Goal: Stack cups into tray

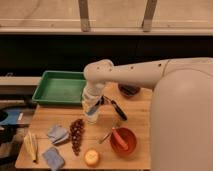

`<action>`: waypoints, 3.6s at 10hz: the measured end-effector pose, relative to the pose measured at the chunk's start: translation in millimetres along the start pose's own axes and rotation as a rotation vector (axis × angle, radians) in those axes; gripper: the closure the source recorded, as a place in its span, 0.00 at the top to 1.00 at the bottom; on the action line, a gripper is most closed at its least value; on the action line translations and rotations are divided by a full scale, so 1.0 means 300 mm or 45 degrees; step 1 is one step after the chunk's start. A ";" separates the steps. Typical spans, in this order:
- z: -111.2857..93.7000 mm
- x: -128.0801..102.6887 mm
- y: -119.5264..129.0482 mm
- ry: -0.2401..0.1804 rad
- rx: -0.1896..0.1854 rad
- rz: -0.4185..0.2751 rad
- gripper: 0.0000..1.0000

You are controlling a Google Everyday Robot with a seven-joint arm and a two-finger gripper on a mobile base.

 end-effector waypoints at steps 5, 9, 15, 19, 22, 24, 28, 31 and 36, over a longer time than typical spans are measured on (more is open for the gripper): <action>0.035 -0.033 0.004 -0.013 -0.019 -0.024 0.67; 0.018 -0.041 0.021 -0.009 0.003 -0.040 0.67; -0.098 -0.021 0.004 -0.013 0.214 0.019 0.67; -0.028 -0.009 -0.034 -0.174 0.234 0.026 0.67; -0.019 -0.011 -0.032 -0.212 0.235 0.014 0.67; -0.007 -0.011 -0.043 -0.166 0.273 0.033 0.67; 0.011 0.007 -0.203 0.114 0.524 0.133 0.67; 0.021 0.053 -0.267 0.162 0.555 0.197 0.67; 0.069 0.074 -0.279 0.119 0.485 0.260 0.67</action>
